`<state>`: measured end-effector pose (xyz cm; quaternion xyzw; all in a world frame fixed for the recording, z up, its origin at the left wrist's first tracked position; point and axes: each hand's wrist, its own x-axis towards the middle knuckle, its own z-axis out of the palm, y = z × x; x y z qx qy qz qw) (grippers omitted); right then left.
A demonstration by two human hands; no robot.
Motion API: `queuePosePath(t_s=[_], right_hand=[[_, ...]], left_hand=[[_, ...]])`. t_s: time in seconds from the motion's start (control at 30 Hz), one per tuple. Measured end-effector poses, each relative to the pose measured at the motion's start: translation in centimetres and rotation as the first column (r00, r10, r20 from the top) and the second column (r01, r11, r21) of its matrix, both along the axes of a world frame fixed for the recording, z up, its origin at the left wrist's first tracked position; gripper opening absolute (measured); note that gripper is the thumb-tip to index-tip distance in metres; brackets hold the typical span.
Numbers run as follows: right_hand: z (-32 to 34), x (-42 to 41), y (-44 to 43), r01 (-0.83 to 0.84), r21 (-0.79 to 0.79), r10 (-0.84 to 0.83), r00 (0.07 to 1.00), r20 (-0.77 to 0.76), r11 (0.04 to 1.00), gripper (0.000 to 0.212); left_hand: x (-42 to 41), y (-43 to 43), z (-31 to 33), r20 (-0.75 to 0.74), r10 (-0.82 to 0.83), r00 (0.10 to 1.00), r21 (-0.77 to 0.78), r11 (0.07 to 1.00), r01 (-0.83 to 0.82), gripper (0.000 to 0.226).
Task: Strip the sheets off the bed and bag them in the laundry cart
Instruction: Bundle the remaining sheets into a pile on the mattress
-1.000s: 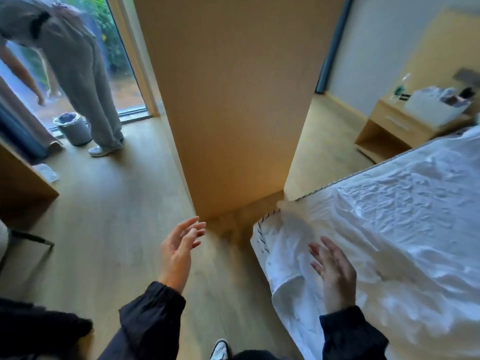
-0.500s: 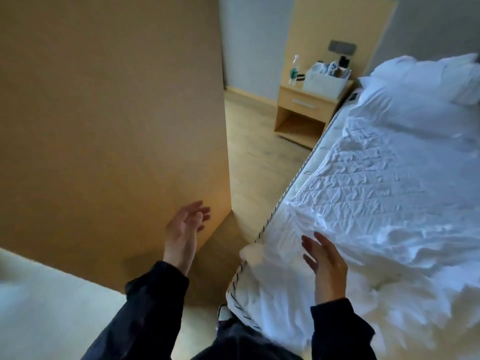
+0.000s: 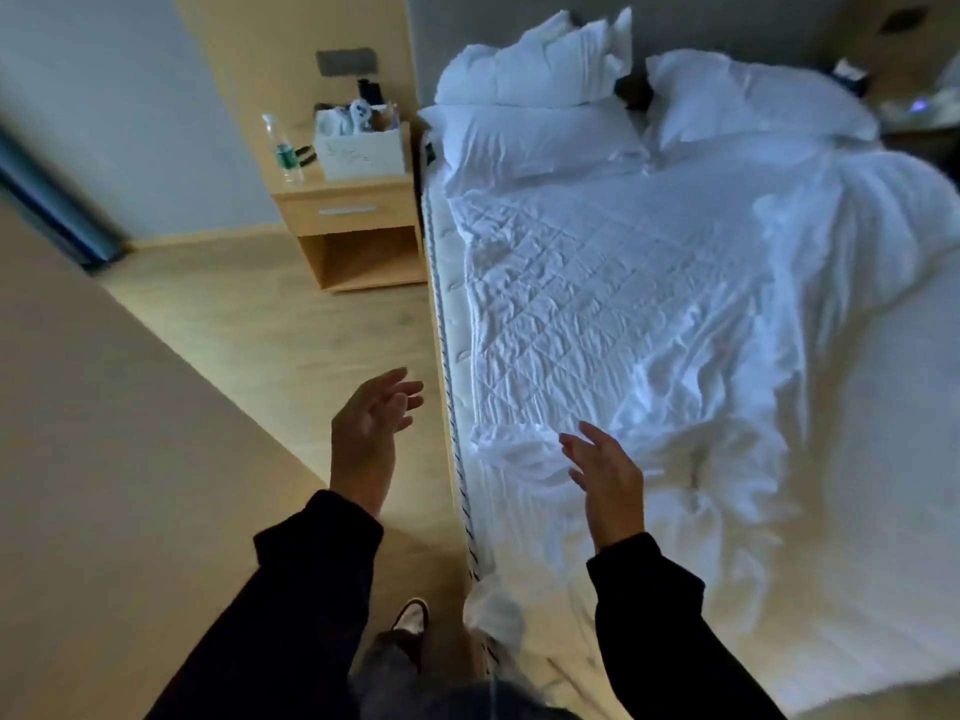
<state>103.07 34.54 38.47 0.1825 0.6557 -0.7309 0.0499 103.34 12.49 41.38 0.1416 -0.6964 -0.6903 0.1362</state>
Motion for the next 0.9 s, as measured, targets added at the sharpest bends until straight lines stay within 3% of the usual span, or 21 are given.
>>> queuePosePath(t_s=[0.07,0.17,0.23,0.3,0.7,0.9], right_hand=[[0.5,-1.1,-1.5,0.079,0.018,-0.079,0.997,0.006,0.997,0.020],[1.4,-3.0,-3.7,0.173,0.015,-0.174,0.984,0.033,0.985,0.042],[1.5,-4.2,-5.0,0.220,0.032,-0.221,0.975,0.033,0.975,0.029],[1.1,-5.2,-5.8,0.261,0.039,-0.263,0.964,0.037,0.964,0.020],[-1.6,-10.8,-5.1,0.502,0.026,-0.502,0.862,0.061,0.865,0.036],[-4.1,-16.6,-1.5,0.640,-0.010,-0.638,0.768,0.053,0.769,0.045]], left_hand=[[-3.5,-0.8,-0.6,0.004,-0.096,0.995,0.039,0.995,0.096,0.020],[-7.5,-1.8,-0.4,-0.021,-0.262,0.965,0.018,0.965,0.262,0.026],[-9.4,-2.4,-0.4,-0.026,-0.333,0.943,0.033,0.942,0.334,0.027],[-11.1,-2.7,-0.8,-0.020,-0.375,0.927,0.045,0.926,0.375,0.027],[-20.9,1.1,-4.1,0.071,-0.623,0.779,0.069,0.782,0.619,0.029],[-28.5,5.8,-6.0,0.080,-0.700,0.710,0.048,0.714,0.699,0.029]])
